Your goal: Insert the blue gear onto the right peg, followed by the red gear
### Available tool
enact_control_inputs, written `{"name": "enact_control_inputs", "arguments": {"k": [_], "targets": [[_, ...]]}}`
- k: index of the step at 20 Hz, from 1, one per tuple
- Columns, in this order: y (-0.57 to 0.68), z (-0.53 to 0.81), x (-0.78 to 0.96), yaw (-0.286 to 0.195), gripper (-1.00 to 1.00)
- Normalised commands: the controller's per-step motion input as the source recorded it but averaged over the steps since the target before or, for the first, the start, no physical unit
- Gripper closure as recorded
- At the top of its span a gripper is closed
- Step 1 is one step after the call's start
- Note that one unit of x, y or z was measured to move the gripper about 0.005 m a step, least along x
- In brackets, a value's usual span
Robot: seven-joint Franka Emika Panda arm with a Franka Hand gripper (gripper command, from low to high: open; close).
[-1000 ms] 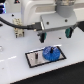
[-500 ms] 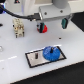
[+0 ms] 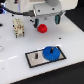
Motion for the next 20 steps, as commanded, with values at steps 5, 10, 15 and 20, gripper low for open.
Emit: {"name": "enact_control_inputs", "arguments": {"k": [5, 10, 15, 20], "targets": [[0.0, -0.29, -0.39, 0.0, -1.0], [0.01, -0.32, -0.28, 0.0, -1.0], [0.03, -0.3, -0.21, 0.0, -1.0], [0.01, -0.3, -0.08, 0.0, -1.0]]}}
